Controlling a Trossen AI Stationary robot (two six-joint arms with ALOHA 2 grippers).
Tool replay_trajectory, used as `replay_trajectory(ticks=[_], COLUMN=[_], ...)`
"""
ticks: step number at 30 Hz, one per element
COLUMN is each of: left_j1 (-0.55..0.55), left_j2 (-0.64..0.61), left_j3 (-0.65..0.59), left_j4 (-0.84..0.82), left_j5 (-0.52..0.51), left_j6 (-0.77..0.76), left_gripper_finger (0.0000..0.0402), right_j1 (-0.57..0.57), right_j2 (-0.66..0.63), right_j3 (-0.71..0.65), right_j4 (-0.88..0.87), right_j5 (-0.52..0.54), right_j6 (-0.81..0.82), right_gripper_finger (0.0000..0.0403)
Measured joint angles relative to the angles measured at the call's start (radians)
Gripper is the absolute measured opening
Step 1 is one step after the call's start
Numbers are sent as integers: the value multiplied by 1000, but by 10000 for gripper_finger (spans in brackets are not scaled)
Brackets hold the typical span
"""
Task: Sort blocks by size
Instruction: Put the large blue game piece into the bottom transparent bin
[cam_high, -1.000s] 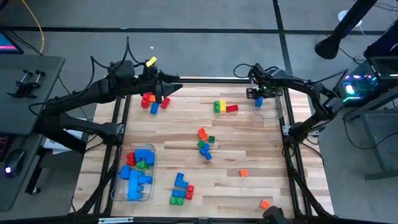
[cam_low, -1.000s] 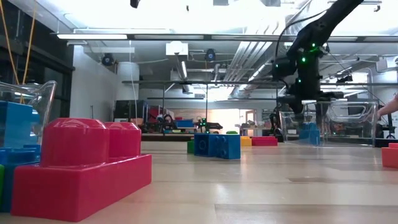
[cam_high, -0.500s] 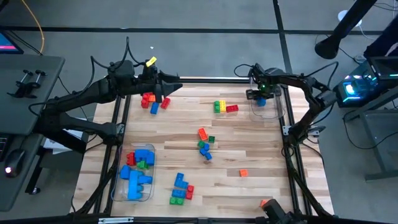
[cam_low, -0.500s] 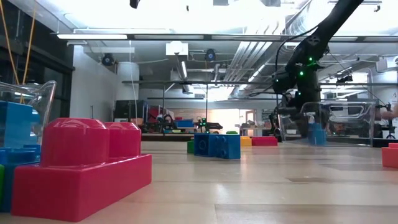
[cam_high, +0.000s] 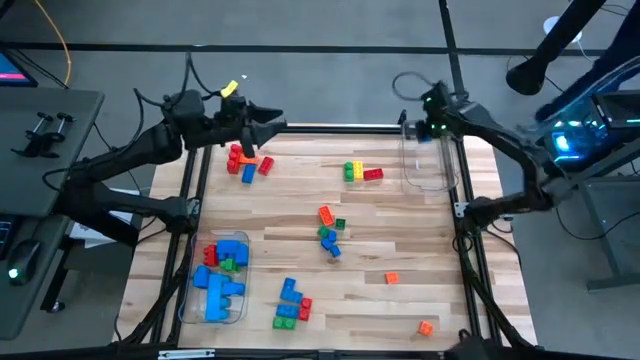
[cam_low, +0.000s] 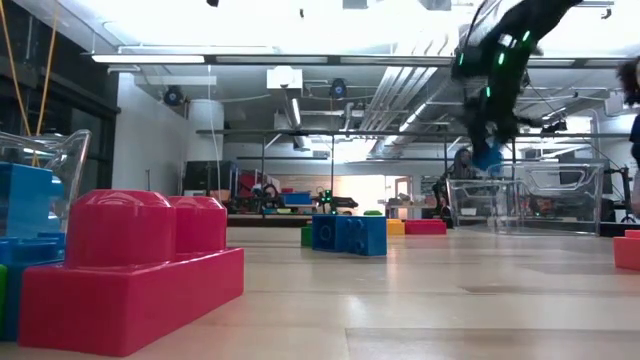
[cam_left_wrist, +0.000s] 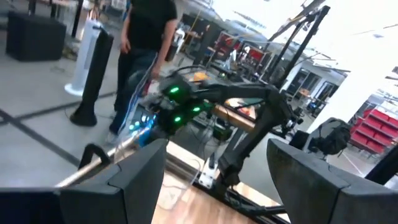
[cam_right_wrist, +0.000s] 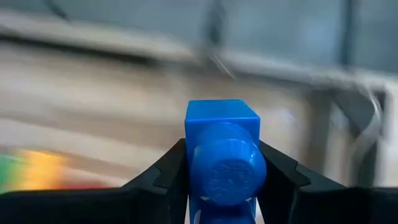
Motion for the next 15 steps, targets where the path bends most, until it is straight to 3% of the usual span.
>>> replay_trajectory(ticks=[4,7,11,15], left_j1=[7,7,-1,-5], left_j2=[-22,-35,-35,-35], left_j3=[0,0,0,0], left_j4=[-3,-2,-5,-5], left_j5=[18,59,114,121], left_j6=[25,20,-1,-9], left_gripper_finger=[266,266,266,266], right_j1=[102,251,494,702], right_j2=[-111,-90,54,298], right_j3=[-20,-54,-142,-176], right_j4=[240,352,626,1110], right_j5=[-138,-144,-172,-234], right_j6=[87,147,250,334], right_gripper_finger=[133,133,133,133])
